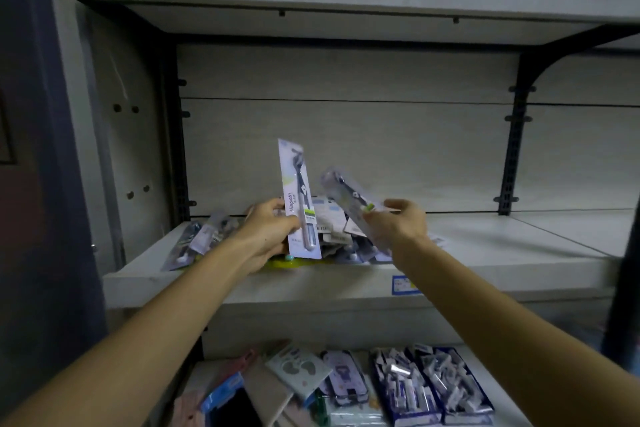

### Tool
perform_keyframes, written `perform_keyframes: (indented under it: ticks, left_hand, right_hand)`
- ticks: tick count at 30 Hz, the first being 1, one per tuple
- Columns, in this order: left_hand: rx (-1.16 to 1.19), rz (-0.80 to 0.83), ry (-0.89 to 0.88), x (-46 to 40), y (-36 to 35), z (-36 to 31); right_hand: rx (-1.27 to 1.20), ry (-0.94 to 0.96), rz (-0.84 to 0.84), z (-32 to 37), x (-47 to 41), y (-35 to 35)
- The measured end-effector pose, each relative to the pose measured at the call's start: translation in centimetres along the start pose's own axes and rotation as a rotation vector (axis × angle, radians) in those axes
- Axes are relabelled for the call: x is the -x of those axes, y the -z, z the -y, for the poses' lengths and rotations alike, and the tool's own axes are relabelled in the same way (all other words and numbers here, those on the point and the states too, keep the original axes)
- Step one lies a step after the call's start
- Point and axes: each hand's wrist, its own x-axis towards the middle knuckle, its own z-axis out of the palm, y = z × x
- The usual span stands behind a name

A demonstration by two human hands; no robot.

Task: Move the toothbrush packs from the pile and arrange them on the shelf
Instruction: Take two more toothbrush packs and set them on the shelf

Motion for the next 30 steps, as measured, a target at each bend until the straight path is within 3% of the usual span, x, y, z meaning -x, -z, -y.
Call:
perform_keyframes:
  ticks: [4,9,15,30]
  left_hand:
    - [-0.01,0.009,-0.005,1.2,-1.2,0.9]
    - [-0.079,0.071,0.027,1.7,-2.9,1.5]
    - [-0.144,0.11,0.03,1.8,-7.1,1.0]
    - [-0.187,0.46,-0.01,7.6,-33.2,0.3]
  right_hand:
    - [-0.073,-0.152,0.096,-0.5,2.5,2.3]
    - [-0.138,-0.175,-0.041,-1.4,2.9,5.0]
    - [-0.099,-0.191,-0.02,-1.5,3.3,11.2]
    - [0.018,-0.066,-0.175,-3.8,4.2,38.5]
